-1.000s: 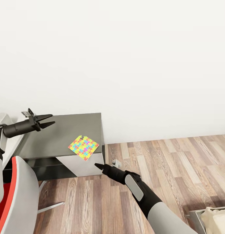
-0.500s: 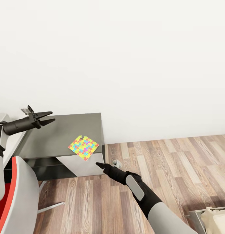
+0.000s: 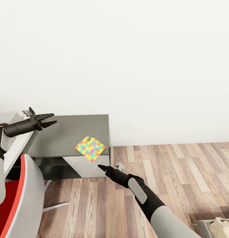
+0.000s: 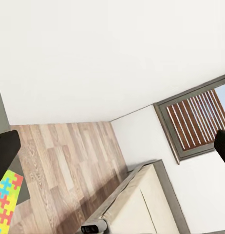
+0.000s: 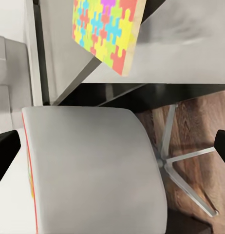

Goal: Put all the toys in the child's room - the three board games (two on the bed and one on the table), the two jigsaw puzzles on the table, and the tennis ball on the table - inside the toy box on the table in the child's room.

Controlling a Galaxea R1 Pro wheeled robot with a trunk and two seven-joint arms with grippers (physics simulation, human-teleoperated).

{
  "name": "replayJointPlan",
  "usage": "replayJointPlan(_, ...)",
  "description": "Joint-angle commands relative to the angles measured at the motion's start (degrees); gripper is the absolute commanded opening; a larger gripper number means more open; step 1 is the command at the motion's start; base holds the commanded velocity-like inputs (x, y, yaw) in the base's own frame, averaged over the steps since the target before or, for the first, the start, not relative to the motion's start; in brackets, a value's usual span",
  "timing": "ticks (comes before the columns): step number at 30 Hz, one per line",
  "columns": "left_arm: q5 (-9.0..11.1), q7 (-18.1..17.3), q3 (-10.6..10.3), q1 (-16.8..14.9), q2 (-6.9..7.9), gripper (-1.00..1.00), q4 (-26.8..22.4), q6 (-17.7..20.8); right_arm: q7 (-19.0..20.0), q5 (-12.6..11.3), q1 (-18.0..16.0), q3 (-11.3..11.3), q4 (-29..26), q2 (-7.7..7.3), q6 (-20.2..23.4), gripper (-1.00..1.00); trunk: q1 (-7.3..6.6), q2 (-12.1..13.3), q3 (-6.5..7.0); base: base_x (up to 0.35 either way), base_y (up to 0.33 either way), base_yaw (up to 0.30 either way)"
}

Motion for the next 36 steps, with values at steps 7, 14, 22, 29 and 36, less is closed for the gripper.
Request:
replayJointPlan(7, -0.24, -0.70, -0.13, -0.03, 0.01, 1.00, -0.41, 0.60, 0.25, -0.32, -0.04, 0.01, -0.05, 0.00, 0.20, 1.00, 0.03, -0.10, -0.09, 0.000, 0.000, 0.028)
replayJointPlan(14, 0.09, -0.84, -0.12, 0.03, 0.29, 1.00, -0.61, 0.60, 0.37, -0.24, -0.04, 0.07, -0.35, 0.00, 0.19, 1.00, 0.03, -0.10, -0.09, 0.000, 0.000, 0.004)
replayJointPlan(22, 0.26, -0.89, 0.13, 0.04, 0.38, 1.00, -0.72, 0.60, 0.52, -0.09, -0.04, 0.25, -0.64, 0.00, 0.18, 1.00, 0.03, -0.10, -0.09, 0.013, 0.005, 0.000)
replayJointPlan(29, 0.31, -0.95, 0.27, 0.07, 0.38, 1.00, -0.73, 0.60, 1.45, 0.39, -0.04, 0.42, -0.67, 0.00, 0.03, 1.00, 0.03, -0.10, -0.09, 0.104, 0.046, 0.000)
replayJointPlan(36, 0.34, -1.26, 0.34, 0.15, 0.37, 1.00, -0.98, 0.60, 1.98, 0.57, -0.04, 0.45, -0.68, 0.00, -0.05, 1.00, 0.03, -0.10, -0.09, 0.029, 0.011, 0.000)
